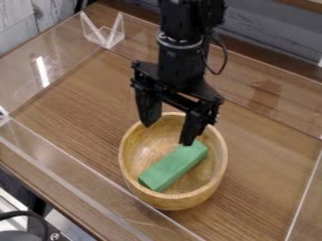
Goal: Remove the green block from inside the brown bowl and put it on the table
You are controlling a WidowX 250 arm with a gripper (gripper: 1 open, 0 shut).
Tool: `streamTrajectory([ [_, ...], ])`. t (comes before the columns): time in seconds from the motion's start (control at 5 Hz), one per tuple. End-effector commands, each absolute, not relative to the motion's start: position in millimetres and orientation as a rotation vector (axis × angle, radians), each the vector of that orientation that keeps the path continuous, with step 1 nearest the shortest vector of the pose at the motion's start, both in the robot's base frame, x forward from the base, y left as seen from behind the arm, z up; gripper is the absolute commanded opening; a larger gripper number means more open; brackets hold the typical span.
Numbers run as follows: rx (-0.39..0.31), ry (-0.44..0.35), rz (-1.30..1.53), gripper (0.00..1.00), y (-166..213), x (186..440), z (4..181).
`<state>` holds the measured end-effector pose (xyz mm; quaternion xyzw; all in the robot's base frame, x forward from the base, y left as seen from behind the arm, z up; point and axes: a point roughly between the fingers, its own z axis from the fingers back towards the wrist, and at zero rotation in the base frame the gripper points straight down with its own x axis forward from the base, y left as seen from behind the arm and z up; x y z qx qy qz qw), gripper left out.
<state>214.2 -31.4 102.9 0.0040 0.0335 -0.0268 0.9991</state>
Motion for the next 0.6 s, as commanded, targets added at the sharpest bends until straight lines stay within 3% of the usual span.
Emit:
streamTrajectory([
  [0.0,0.008,0.023,-0.065,1.0,-33.9,213.3,106.3],
  [0.4,0.005,0.003,-0.062,1.0,-38.8,205.3,83.4],
])
